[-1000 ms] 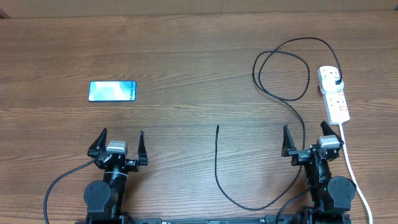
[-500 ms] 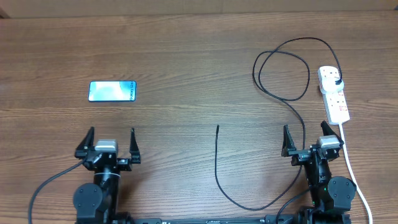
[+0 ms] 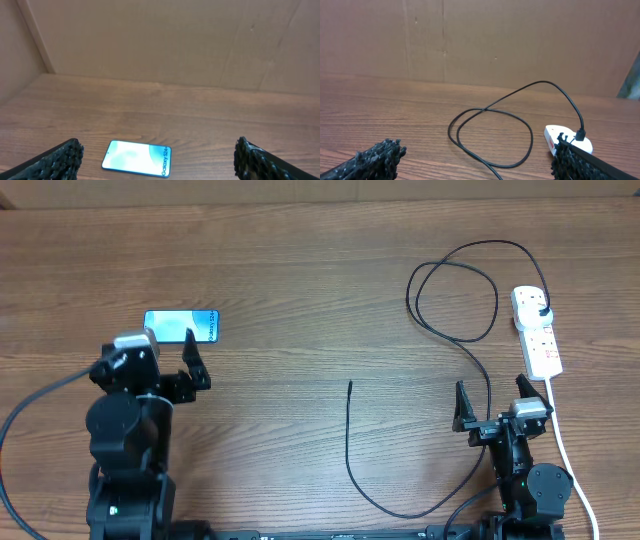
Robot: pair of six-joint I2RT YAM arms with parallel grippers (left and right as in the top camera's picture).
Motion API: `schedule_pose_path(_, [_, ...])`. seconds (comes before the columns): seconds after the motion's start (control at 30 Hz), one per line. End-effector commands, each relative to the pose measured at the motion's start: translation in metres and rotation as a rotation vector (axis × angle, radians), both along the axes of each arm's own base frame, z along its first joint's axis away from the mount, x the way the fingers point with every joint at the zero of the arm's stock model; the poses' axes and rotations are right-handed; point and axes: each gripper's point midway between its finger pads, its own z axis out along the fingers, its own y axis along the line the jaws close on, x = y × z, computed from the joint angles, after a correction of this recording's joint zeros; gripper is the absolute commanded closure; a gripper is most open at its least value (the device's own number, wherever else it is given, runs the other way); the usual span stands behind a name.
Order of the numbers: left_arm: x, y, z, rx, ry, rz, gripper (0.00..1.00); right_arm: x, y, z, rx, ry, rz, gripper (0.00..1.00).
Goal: Plug charger to phone and switch on socket
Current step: 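Move the left gripper forward over the smartphone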
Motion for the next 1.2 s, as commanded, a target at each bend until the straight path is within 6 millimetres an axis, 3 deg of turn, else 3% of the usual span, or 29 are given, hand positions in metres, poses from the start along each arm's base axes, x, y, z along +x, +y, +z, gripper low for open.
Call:
schedule_pose_path(0.0, [0.010, 0.003, 0.000, -0.023, 0.021, 0.017, 0.00, 0.000, 0.002, -0.002, -0.002, -0.003, 0.009, 0.00])
schedule_pose_path(0.13, [0.023, -0.014, -0.003, -0.044, 0.021, -0.078, 0.00, 0.000, 0.002, -0.002, -0.002, -0.003, 0.009, 0.00])
schedule_pose_path(0.23, [0.028, -0.014, -0.005, -0.057, 0.025, -0.077, 0.00, 0.000, 0.002, -0.002, -0.002, -0.003, 0.009, 0.00])
schedule_pose_path(0.37, [0.028, -0.004, -0.012, -0.168, 0.038, 0.014, 0.00, 0.000, 0.002, -0.002, -0.002, -0.003, 0.009, 0.00])
schedule_pose_path(0.57, [0.021, 0.030, -0.020, -0.315, 0.080, 0.271, 0.00, 0.000, 0.002, -0.002, -0.002, -0.002, 0.009, 0.00])
schedule_pose_path(0.73, [0.027, 0.045, -0.008, -0.330, 0.161, 0.410, 0.00, 0.000, 0.002, -0.002, -0.002, -0.003, 0.009, 0.00])
schedule_pose_path(1.03, [0.070, 0.045, 0.029, -0.251, 0.258, 0.419, 0.00, 0.000, 0.002, -0.002, -0.002, -0.002, 0.009, 0.00])
schedule_pose_path(1.17, [0.076, 0.036, 0.019, -0.241, 0.313, 0.366, 0.00, 0.000, 0.002, -0.002, -0.002, -0.003, 0.009, 0.00])
